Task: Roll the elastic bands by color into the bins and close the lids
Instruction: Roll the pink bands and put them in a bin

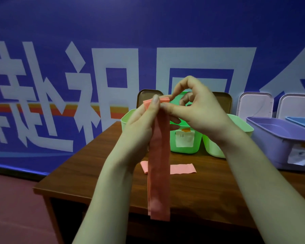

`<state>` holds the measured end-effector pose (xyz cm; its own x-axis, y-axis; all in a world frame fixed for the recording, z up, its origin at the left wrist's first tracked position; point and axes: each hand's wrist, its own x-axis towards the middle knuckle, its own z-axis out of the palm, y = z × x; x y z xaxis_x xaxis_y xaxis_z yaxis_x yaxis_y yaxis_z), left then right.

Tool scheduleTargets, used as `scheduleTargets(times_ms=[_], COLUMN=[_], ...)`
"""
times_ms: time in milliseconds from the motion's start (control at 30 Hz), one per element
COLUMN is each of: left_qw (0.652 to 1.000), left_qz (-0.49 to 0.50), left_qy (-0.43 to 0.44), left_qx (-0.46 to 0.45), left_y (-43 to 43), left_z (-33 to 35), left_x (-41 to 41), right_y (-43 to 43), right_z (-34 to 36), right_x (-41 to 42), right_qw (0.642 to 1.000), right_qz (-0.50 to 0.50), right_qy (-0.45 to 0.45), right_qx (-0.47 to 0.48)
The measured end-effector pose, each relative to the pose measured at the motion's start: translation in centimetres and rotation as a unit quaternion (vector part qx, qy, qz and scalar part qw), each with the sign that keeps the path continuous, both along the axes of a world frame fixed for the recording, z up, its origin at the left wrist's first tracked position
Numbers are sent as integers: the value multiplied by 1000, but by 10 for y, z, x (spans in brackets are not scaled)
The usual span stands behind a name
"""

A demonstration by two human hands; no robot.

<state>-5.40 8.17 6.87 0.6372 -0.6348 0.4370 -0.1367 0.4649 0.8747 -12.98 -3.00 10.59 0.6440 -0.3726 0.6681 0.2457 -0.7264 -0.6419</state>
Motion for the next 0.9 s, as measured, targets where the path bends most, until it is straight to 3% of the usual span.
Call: scheduleTargets(times_ms=[167, 367, 500, 633, 700, 800, 900], left_qw=[999, 991, 976, 965, 965, 965, 967], left_qz=[32, 94, 154, 165, 161, 162, 151], left_qy=[19, 82, 144, 191, 194, 192, 188], left_qx=[17, 37, 45, 68, 78, 83, 84], left_y=[4, 1, 6, 14, 14, 13, 10], left_z=[-14, -25, -35, -46, -49, -56, -60], left_x=[17, 23, 41, 66, 72, 80, 85], right_y=[-22, -59, -76, -79, -84, -93, -100], right_z=[-18, -73, -121, -153, -161, -163, -161], right_x=[11, 50, 81, 106, 114, 110, 98], right_qw=[978, 936, 913, 902, 896, 840, 780], right_qz=[140, 146, 53, -10, -88, -258, -332], right_qy=[98, 250, 391, 425, 434, 476, 528], right_qx=[121, 201, 100, 76, 39, -35, -48])
